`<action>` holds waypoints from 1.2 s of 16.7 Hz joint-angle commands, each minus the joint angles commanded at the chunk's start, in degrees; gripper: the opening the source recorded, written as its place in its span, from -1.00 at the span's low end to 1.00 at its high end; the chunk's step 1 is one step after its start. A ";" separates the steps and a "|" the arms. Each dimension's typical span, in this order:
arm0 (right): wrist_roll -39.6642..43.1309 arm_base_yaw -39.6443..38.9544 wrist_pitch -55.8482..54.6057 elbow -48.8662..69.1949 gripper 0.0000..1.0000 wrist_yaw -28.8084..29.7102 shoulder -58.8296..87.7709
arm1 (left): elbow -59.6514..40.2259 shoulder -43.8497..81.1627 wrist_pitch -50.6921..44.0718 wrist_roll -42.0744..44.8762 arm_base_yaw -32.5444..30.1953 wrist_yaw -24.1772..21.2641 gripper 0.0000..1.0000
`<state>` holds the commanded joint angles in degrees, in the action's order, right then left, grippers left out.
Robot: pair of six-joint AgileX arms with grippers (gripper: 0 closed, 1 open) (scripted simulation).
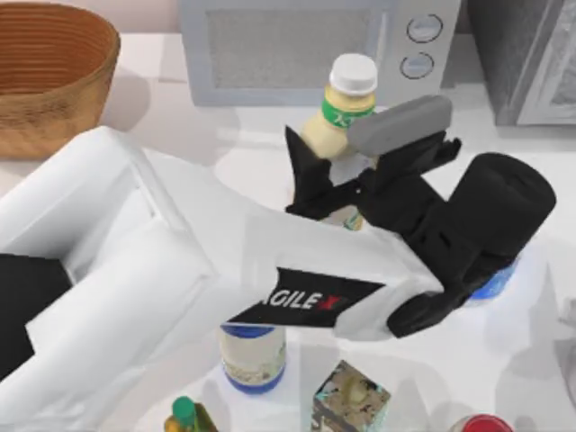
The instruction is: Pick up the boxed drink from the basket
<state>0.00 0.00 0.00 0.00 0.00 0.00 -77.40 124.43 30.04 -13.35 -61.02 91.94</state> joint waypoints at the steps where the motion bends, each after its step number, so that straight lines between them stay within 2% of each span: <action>1: 0.00 0.00 0.00 0.00 1.00 0.00 0.00 | 1.20 0.19 0.41 -1.89 0.76 0.34 -1.00; 4: 0.00 0.00 0.00 0.00 1.00 0.00 0.00 | 3.89 0.54 1.51 -6.25 2.56 1.09 -1.00; 8: 0.00 0.00 0.00 0.00 1.00 0.00 0.00 | 4.16 0.57 1.63 -6.64 2.75 1.18 -1.00; 20: 0.00 0.00 0.00 0.00 1.00 0.00 0.00 | 4.16 0.57 1.63 -6.64 2.75 1.18 0.81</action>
<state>0.00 0.00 0.00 0.00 0.00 0.00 -73.25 124.99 31.67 -19.99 -58.27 93.12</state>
